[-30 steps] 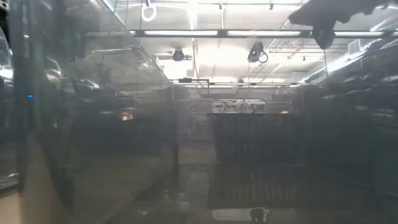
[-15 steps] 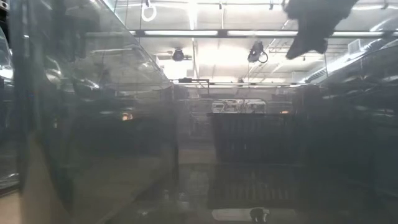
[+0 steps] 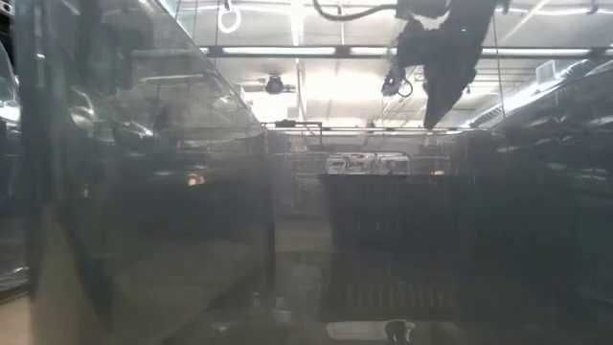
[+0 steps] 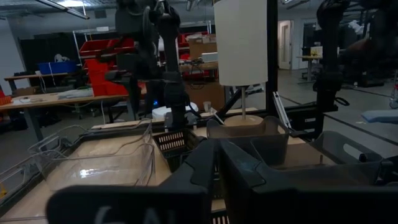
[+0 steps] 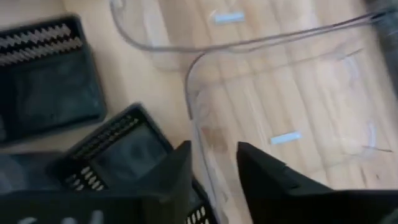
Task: Stack baskets by color
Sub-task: Stack the right transparent bin on top of the middle transparent bin
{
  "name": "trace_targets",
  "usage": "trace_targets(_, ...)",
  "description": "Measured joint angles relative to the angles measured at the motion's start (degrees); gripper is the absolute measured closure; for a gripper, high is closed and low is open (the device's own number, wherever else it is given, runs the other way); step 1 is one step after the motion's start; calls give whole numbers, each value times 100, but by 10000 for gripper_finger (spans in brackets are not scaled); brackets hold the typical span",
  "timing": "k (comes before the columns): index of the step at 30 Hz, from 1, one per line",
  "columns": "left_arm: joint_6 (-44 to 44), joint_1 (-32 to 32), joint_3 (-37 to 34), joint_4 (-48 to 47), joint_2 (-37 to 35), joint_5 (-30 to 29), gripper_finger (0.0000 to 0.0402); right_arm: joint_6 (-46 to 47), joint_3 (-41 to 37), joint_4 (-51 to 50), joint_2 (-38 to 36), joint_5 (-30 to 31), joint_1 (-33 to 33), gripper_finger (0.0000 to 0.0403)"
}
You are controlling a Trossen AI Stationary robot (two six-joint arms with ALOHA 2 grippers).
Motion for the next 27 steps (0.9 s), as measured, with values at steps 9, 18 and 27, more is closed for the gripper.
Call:
trace_targets(9, 0, 0, 0, 2, 0, -2, 367, -272, 288, -452, 948, 81, 2, 214)
trace_targets(18, 0, 0, 1, 2, 0, -2, 371, -365, 286, -486, 1660, 159, 4, 218)
trace_targets(27, 0, 0, -2, 2, 2, -2, 371, -483, 277, -470, 2003, 485, 2, 244)
